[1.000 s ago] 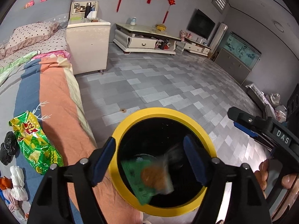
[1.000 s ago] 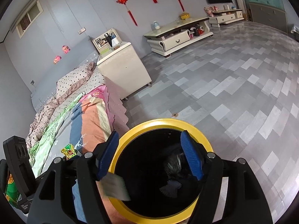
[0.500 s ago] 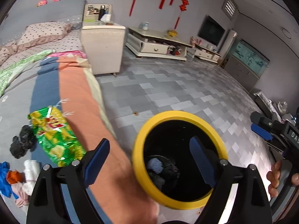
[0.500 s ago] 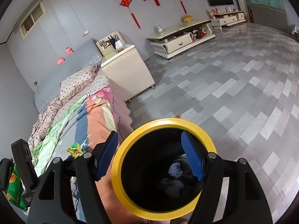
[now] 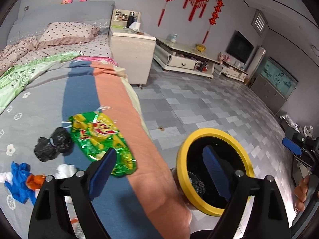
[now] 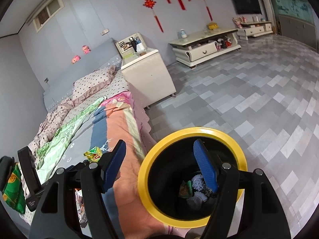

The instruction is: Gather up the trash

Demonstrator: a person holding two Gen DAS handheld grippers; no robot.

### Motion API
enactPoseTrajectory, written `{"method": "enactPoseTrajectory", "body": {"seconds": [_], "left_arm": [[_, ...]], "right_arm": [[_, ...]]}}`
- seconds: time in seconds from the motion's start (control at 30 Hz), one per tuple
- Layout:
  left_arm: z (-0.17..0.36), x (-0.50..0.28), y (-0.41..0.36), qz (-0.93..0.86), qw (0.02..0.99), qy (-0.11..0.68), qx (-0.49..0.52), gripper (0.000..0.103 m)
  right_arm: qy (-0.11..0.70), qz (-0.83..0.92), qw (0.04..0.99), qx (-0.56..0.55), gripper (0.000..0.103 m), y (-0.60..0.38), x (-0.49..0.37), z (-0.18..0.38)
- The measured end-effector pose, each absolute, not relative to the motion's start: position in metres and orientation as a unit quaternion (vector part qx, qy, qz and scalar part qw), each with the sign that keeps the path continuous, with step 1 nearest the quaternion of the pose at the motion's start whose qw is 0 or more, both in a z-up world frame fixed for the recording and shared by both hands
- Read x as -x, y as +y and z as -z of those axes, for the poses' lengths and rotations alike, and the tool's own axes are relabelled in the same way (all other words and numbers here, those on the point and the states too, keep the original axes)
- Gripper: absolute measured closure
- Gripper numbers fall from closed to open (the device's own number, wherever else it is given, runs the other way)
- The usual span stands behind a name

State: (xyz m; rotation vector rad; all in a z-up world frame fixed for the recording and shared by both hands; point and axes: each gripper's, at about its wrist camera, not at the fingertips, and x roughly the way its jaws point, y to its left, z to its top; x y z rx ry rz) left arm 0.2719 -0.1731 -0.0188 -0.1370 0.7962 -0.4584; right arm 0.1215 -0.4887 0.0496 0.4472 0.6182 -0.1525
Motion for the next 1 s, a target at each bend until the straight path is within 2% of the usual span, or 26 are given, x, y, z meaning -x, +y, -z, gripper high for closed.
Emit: {"method": "enactPoseTrajectory", "body": {"seconds": [0.43,1.0], "left_arm": [[0.011,-0.263,-0.061,0.143,0.916,0.367,0.08,0.018],[0.056,-0.259,0.117,-0.013,0.913,0.395,0.102,0.018]], "right_arm": [[0.315,0.018,0.932,-0.177,0.035,-0.405,-0.152,-0.061],[0.352,-0.036,0.928,-0.114,0.031,-0.303,-0.214,-0.033]]}}
